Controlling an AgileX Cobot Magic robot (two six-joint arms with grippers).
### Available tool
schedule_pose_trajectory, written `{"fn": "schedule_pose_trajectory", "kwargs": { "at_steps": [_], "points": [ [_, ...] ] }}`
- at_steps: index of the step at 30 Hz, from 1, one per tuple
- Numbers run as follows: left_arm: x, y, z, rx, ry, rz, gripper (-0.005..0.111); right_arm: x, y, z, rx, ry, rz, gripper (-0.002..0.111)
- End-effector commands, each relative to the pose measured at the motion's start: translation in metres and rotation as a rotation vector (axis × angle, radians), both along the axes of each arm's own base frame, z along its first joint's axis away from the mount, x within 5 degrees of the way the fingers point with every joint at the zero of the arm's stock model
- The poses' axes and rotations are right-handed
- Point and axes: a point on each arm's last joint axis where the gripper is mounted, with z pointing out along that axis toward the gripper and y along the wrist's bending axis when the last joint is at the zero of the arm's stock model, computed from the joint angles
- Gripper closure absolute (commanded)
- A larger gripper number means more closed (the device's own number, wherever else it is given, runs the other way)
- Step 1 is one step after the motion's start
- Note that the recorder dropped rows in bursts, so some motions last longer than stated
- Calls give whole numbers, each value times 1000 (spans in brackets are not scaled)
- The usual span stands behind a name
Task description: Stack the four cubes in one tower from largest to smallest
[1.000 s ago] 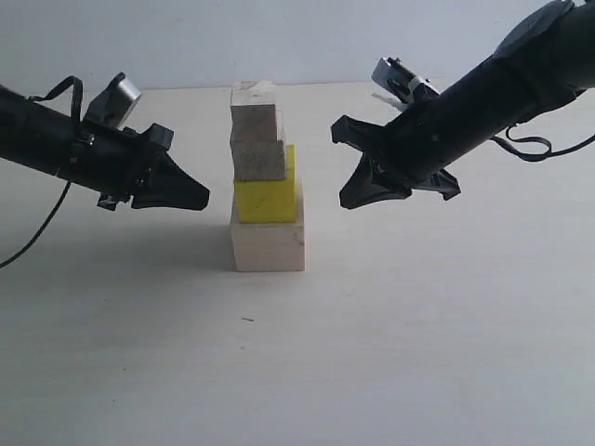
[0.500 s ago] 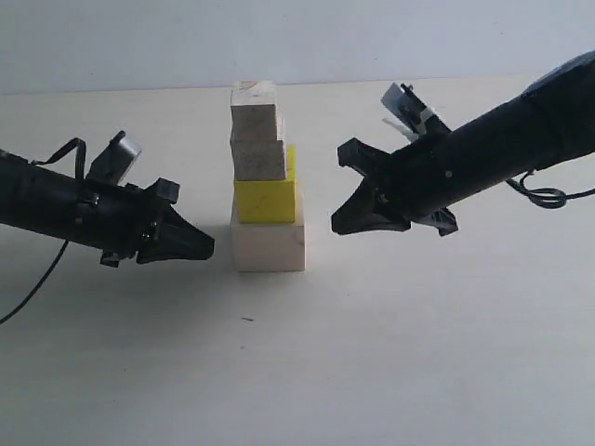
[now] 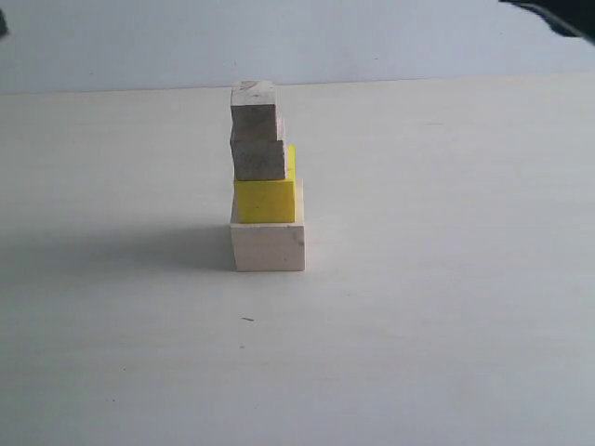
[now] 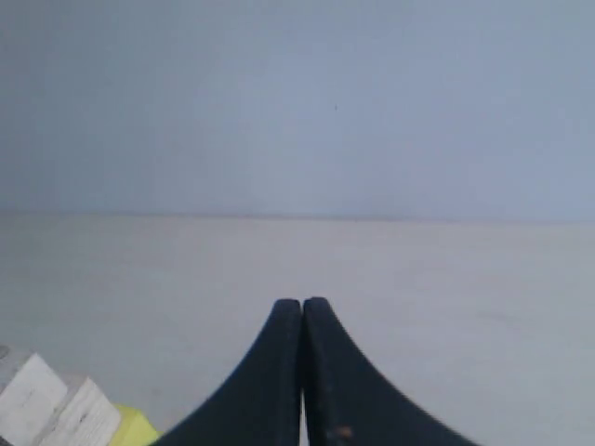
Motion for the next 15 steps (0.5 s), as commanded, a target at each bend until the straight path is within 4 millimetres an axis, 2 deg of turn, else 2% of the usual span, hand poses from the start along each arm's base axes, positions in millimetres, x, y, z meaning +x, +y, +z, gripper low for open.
{"fn": "schedule_pose_trajectory", "kwargs": {
  "at_steps": [1,4,8,15],
  "points": [
    [-38,16,33,53,-166,122,107,-27,-9,25,-4,-130,-9,108],
    [-57,19,46,51,-239,137,107,-47,-15,43,20,-218,-10,108],
    [-63,20,51,41,-263,137,107,-72,-22,61,50,-316,-13,108],
    [-63,18,51,39,-265,124,107,-90,-26,72,67,-383,-14,108]
  ]
}}
